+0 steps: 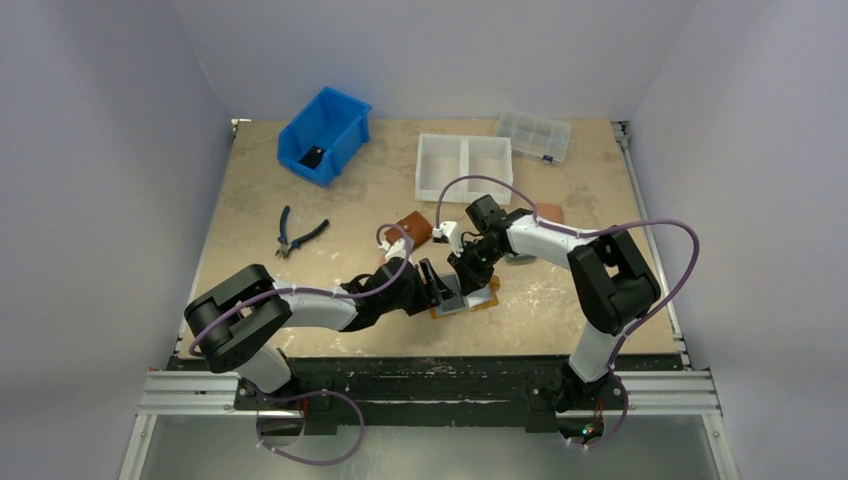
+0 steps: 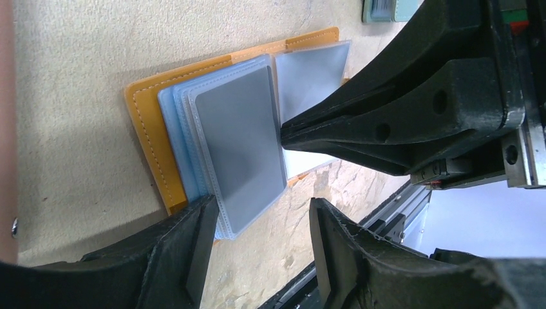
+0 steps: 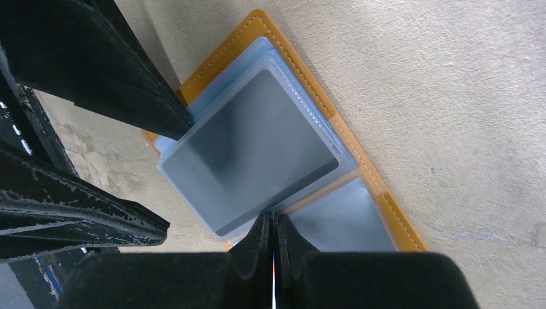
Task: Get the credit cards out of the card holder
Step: Remove the credit card from the card holder.
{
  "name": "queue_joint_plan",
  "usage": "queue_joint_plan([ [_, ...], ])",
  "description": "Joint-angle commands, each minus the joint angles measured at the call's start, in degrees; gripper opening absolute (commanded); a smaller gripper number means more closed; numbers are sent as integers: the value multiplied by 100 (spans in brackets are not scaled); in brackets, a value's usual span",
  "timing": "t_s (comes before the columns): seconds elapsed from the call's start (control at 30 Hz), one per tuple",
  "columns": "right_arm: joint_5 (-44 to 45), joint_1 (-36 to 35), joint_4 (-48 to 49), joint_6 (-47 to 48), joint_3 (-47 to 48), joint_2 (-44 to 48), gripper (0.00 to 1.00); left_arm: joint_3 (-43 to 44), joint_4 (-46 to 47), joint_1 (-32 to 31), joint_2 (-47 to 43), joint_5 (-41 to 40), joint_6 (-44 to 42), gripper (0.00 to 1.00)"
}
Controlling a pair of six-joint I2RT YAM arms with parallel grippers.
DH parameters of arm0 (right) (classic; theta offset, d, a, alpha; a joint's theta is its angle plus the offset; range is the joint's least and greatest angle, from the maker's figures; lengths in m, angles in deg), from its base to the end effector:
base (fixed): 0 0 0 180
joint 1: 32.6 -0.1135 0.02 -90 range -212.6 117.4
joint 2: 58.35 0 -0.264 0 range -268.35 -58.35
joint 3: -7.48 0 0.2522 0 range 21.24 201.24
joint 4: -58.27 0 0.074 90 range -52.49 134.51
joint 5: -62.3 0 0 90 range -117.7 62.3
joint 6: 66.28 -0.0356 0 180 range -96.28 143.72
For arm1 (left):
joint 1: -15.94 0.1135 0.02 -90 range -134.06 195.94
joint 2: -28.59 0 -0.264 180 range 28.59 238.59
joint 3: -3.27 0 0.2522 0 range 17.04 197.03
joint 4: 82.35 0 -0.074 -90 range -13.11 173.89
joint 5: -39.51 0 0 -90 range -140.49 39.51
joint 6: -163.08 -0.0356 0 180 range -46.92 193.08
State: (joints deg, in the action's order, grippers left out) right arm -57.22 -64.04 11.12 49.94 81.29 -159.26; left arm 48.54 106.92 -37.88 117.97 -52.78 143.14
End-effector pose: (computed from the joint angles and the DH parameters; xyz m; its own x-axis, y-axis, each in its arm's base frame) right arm 0.2664 0.1834 0.1568 -0.4857 -0.7476 -0.4530 -0.8724 0.3816 0.3055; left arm 0.1713 -0.2317 0.1393 -0.8550 -0.4221 -0.3014 -0.0486 0.6437 -0.7638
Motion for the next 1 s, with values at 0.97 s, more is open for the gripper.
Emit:
queue_joint_plan([
  [0.97, -298, 155, -124, 57, 103, 222, 4, 346, 638, -32, 197, 163, -285, 28],
])
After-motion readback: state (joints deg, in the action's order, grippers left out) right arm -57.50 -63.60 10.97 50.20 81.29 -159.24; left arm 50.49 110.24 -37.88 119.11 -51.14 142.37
